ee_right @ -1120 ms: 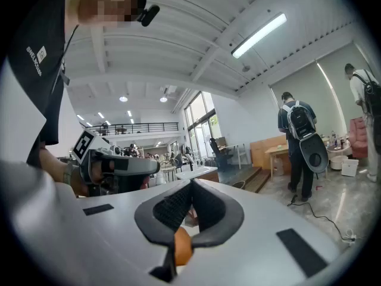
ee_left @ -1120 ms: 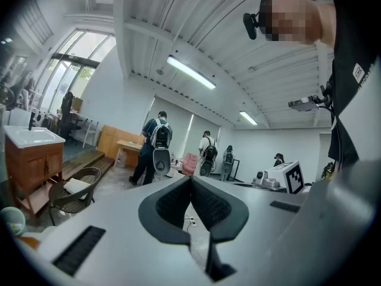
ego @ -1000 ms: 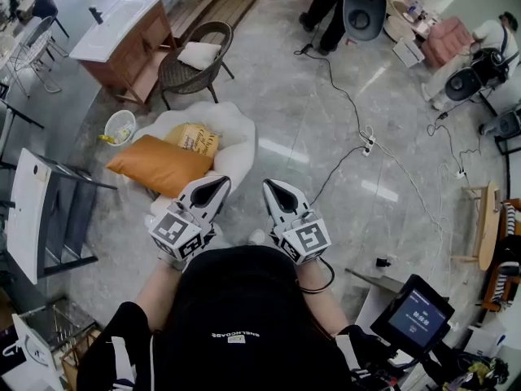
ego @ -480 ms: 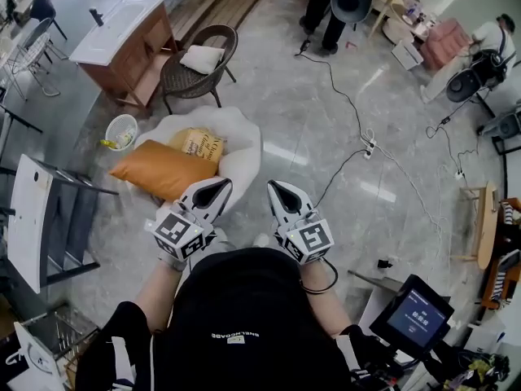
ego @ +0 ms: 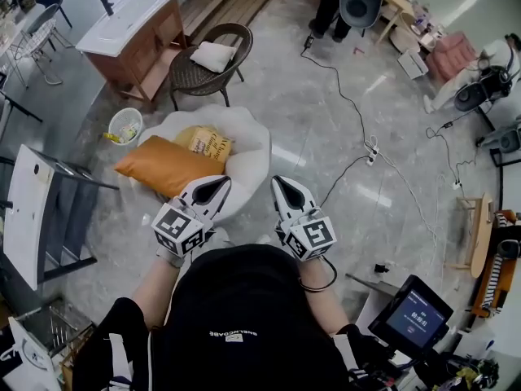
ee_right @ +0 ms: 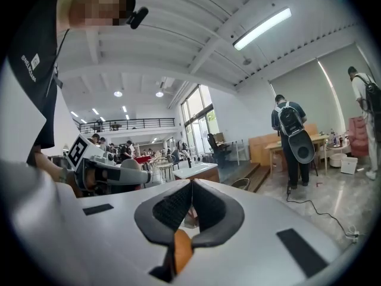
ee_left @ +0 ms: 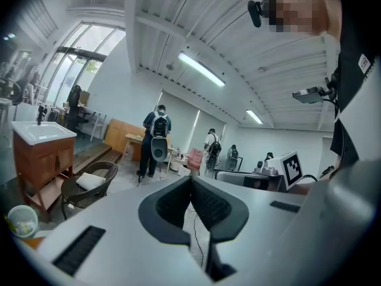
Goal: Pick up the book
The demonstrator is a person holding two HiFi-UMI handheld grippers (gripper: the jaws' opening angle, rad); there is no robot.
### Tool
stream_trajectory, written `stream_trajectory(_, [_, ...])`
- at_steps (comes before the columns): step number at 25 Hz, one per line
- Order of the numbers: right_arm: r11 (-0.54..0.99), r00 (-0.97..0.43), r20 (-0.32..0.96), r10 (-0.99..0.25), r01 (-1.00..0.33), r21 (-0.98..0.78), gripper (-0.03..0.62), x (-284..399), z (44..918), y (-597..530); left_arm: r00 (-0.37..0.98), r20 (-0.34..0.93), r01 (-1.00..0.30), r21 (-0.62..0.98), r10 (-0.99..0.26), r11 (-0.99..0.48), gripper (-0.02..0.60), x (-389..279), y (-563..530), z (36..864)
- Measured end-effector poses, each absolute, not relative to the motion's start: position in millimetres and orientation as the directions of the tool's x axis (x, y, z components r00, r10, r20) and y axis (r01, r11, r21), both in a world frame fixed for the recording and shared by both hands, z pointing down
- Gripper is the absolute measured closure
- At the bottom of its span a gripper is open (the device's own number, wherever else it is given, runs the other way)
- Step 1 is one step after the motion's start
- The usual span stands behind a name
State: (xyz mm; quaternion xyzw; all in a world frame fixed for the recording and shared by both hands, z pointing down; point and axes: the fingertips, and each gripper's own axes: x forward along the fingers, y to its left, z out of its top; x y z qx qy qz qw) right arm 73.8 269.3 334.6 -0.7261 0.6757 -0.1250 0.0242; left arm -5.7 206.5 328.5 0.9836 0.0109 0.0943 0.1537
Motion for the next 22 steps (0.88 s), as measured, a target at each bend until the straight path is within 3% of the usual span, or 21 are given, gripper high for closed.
stream_trajectory(22, [-0.048, 0.012, 0.168, -0.986, -0.976, -0.210, 0.568, 13.7, 351.8, 164.9, 0.982, 0.178, -0.122, 0.328, -0.066, -0.937, 0.568, -92.9, 112.0, 354.8])
